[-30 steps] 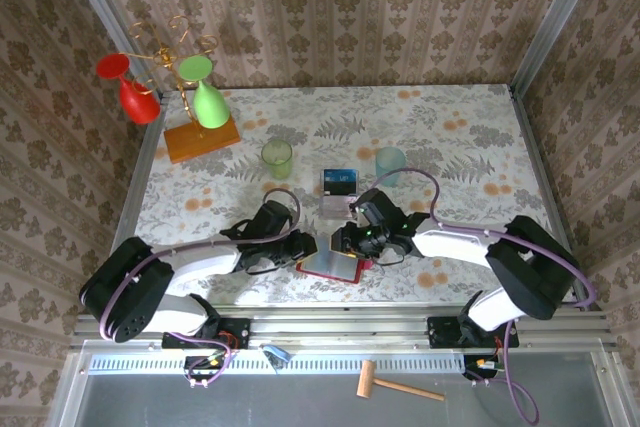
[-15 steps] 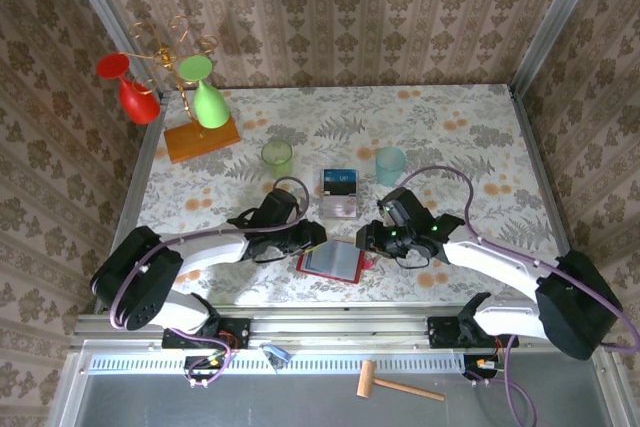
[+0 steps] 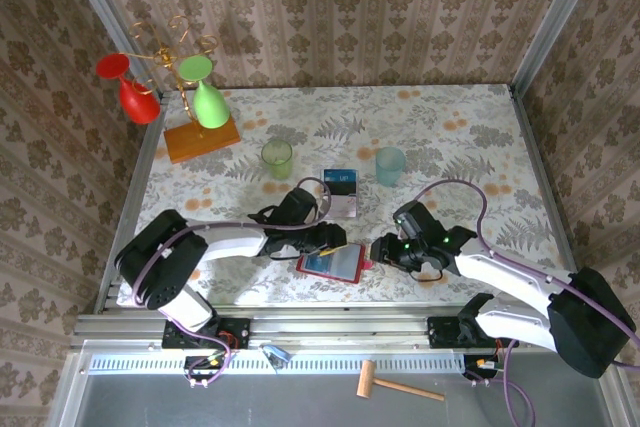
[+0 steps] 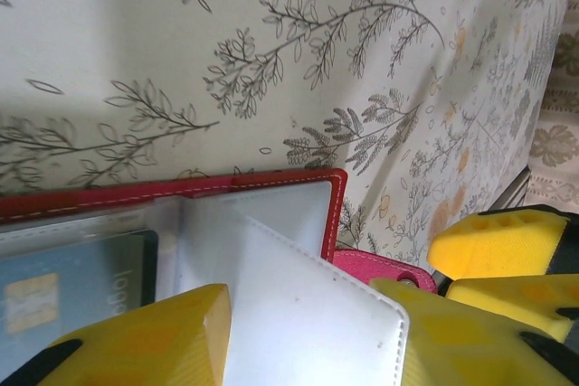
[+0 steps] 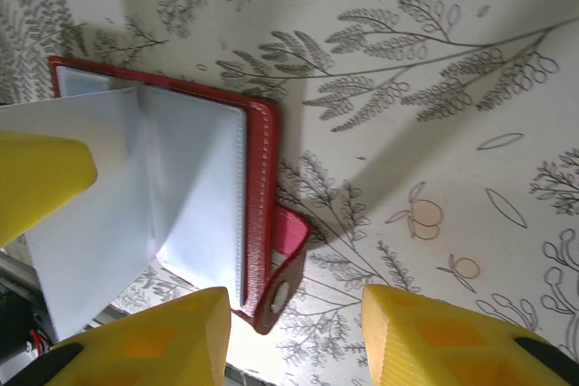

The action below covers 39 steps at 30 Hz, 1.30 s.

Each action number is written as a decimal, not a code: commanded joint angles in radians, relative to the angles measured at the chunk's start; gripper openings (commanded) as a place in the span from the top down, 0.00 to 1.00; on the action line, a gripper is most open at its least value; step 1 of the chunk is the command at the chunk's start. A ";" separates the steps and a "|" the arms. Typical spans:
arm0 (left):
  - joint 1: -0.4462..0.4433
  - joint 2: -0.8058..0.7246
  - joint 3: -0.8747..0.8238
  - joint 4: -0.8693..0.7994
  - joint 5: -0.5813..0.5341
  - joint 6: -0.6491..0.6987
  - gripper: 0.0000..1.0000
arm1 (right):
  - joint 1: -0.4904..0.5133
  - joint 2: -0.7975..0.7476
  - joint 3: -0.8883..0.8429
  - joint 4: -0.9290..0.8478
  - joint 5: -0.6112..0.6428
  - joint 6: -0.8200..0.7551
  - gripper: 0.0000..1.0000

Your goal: Take the credit cards out of the card holder

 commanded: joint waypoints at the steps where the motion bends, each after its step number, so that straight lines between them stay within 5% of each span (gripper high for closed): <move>1: -0.016 0.024 0.025 0.055 0.029 -0.019 0.55 | -0.005 -0.005 -0.021 0.034 -0.003 0.026 0.57; 27: 0.011 -0.058 0.013 -0.041 -0.018 0.019 0.42 | -0.007 0.066 -0.015 0.108 -0.040 0.031 0.53; 39: 0.047 -0.101 0.008 -0.073 -0.011 0.051 0.35 | -0.007 0.110 -0.004 0.114 -0.048 0.019 0.60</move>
